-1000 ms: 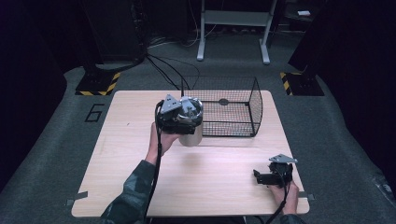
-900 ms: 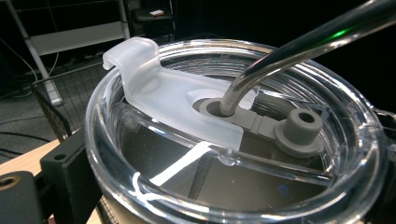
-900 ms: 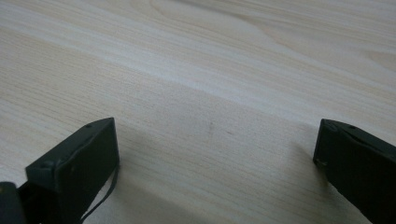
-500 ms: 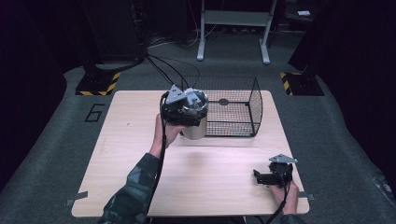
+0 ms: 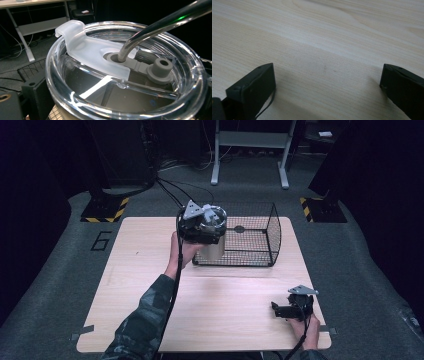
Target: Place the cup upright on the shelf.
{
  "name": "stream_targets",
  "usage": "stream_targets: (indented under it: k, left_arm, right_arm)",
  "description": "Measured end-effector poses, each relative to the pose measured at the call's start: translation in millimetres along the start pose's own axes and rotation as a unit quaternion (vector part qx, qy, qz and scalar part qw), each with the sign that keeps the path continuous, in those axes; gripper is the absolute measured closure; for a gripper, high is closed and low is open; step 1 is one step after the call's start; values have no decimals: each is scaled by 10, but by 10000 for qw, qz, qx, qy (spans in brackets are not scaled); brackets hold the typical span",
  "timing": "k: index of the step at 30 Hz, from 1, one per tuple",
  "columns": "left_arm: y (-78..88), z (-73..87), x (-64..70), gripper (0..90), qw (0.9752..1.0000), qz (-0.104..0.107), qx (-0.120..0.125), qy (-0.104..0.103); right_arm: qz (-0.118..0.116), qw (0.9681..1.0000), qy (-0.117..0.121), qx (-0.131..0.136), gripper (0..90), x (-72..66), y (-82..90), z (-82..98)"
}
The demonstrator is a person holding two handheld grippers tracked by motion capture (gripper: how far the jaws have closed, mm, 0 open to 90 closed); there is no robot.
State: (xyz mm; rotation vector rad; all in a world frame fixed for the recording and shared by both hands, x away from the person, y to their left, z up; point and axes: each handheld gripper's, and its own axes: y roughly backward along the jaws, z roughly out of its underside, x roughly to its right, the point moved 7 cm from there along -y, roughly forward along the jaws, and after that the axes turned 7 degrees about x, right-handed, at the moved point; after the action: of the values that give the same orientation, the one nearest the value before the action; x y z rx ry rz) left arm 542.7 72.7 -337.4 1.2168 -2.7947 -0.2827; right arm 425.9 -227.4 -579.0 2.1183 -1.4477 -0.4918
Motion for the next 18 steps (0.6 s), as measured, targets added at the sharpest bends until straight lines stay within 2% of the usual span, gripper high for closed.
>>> stream_targets:
  k: [7, 18]
  left_arm:
    - [-123, -32, -57, 40, 10000, -69, -22, -29]
    - [-297, -28, -147, 40, 9999, -139, -22, 41]
  right_arm:
    - [43, 10000, -63, 21, 0, -3, -4, -5]
    - [32, 10000, -59, 14, 0, -3, -4, -5]
